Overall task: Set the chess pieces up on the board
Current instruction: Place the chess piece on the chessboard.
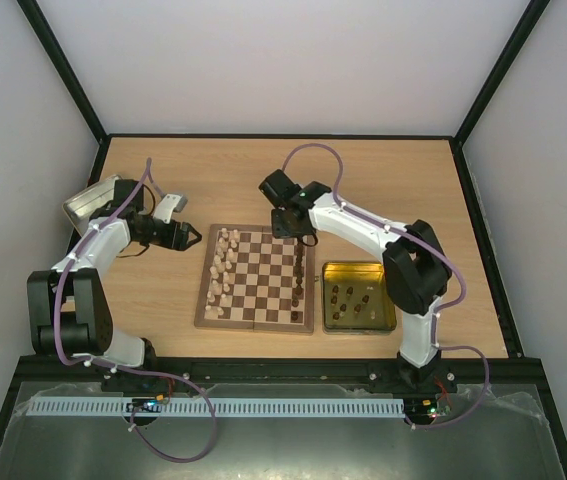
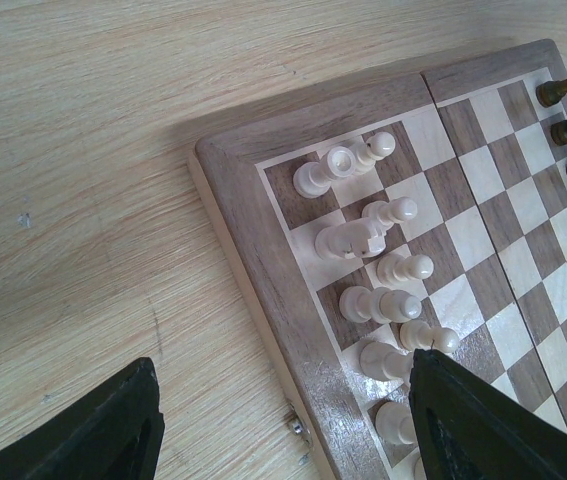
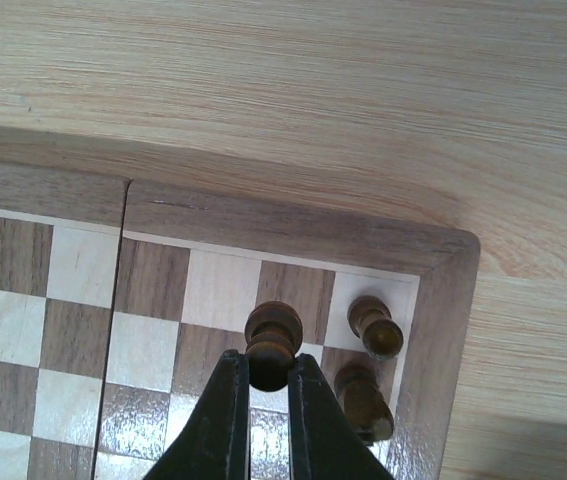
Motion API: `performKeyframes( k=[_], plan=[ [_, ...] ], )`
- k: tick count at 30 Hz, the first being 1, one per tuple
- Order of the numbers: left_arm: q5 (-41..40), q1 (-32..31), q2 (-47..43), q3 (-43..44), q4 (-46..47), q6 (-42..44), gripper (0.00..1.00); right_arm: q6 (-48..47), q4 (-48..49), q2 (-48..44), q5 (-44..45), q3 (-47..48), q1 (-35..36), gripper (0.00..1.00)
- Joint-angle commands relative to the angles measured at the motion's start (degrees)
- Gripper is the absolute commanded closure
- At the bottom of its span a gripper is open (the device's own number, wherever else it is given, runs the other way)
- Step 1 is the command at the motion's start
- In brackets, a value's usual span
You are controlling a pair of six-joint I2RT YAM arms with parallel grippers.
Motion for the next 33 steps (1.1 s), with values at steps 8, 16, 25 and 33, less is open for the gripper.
performKeyframes(
  k=[8, 16, 25, 33],
  plan=[
    [0.68, -0.19, 0.21, -0.67, -0.10, 0.59, 0.31, -2.15, -2.90, 4.68, 0.50, 3.91, 0.13, 0.95],
    [0.68, -0.19, -0.03, -0.76, -0.14, 0.59, 0.31, -2.51, -2.92, 6.85, 0.96, 4.30, 0.04, 0.94],
    [0.68, -0.19, 0.15, -0.65, -0.13, 0.60, 0.31, -2.68, -2.86, 8.00, 1.22, 4.20, -0.31, 0.91],
    [0.69, -0.19, 0.41, -0.63, -0.05, 0.67, 0.31, -2.68, -2.86, 8.12, 1.25, 4.00, -0.40, 0.84]
  ],
)
